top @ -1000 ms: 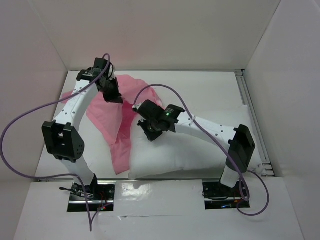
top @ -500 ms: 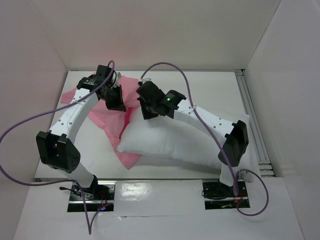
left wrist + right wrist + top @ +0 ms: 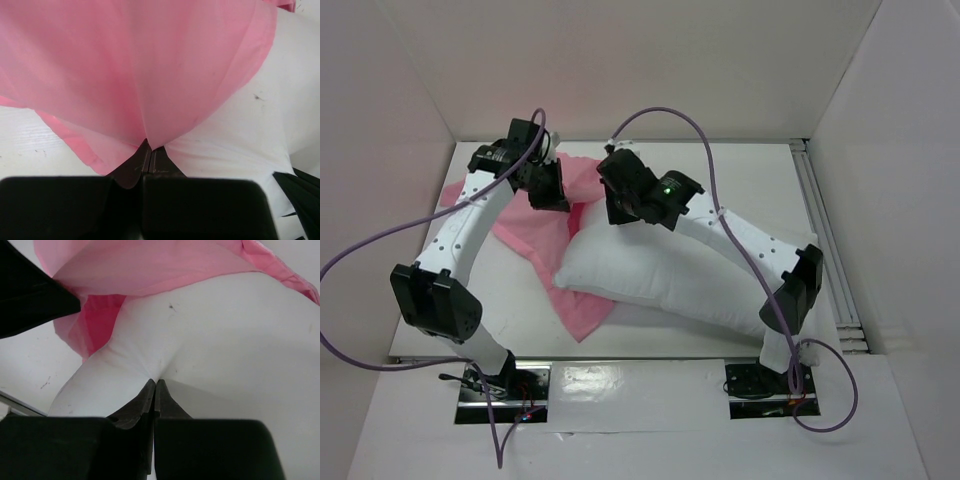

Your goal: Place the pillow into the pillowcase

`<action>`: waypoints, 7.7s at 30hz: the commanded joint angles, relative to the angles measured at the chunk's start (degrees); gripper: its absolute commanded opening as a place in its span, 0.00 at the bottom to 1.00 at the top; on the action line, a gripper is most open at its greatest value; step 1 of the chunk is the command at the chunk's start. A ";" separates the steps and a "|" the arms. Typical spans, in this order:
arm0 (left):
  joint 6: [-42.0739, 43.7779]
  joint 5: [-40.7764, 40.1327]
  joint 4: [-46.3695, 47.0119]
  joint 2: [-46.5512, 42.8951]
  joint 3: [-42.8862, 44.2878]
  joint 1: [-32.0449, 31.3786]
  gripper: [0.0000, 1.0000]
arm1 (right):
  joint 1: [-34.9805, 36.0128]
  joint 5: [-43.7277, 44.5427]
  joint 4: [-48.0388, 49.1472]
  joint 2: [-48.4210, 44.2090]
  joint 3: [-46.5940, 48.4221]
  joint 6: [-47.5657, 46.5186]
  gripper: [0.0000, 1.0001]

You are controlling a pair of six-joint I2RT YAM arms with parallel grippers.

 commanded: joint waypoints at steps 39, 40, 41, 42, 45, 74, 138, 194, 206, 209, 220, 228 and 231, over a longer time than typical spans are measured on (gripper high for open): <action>0.29 3.84 -2.64 -4.16 -0.65 2.95 0.00 | 8.73 8.69 15.95 -7.65 -15.23 -13.29 0.97; 0.29 3.84 -2.64 -4.16 -0.65 2.95 0.00 | 12.23 9.56 16.76 -8.71 -18.81 -16.70 0.99; -0.23 3.14 -3.17 -4.16 -0.65 3.47 0.00 | 14.09 10.44 17.46 -10.20 -20.33 -18.47 0.99; -0.24 3.13 -3.17 -4.16 -1.26 3.48 0.00 | 15.76 11.06 18.34 -10.21 -21.74 -20.23 0.99; -0.24 2.61 -3.17 -4.16 -1.88 4.00 0.00 | 20.43 12.99 21.33 -9.96 -24.65 -23.58 0.99; 0.29 6.91 -3.17 -8.03 -6.36 6.20 0.00 | 8.49 21.88 17.93 8.14 -1.84 -16.21 0.00; -6.39 10.08 -4.40 12.89 26.14 -12.33 0.00 | -11.38 5.62 16.58 -22.51 -19.64 6.12 0.00; -27.82 -20.94 40.96 -25.34 -61.12 -1.88 0.88 | -17.18 -6.95 18.17 -17.60 -27.38 5.77 0.00; -28.10 -16.56 50.78 -23.59 -64.72 -1.36 0.96 | -17.18 -6.95 17.12 -17.60 -26.85 5.77 0.00; -26.69 -13.05 55.97 -21.83 -64.72 -0.83 0.81 | -17.18 -6.42 17.12 -17.60 -27.37 5.77 0.00; -23.01 1.09 55.20 -32.01 -58.58 -4.94 0.00 | -19.72 -1.77 18.61 -13.13 -20.98 7.44 0.00; -25.19 11.30 52.37 -37.73 -55.57 -14.17 0.00 | -16.76 -0.54 21.76 -7.75 -15.03 7.34 0.00; -26.78 12.45 54.66 -37.74 -59.01 -16.38 0.00 | -14.73 -2.81 25.46 -4.95 -22.77 11.55 0.00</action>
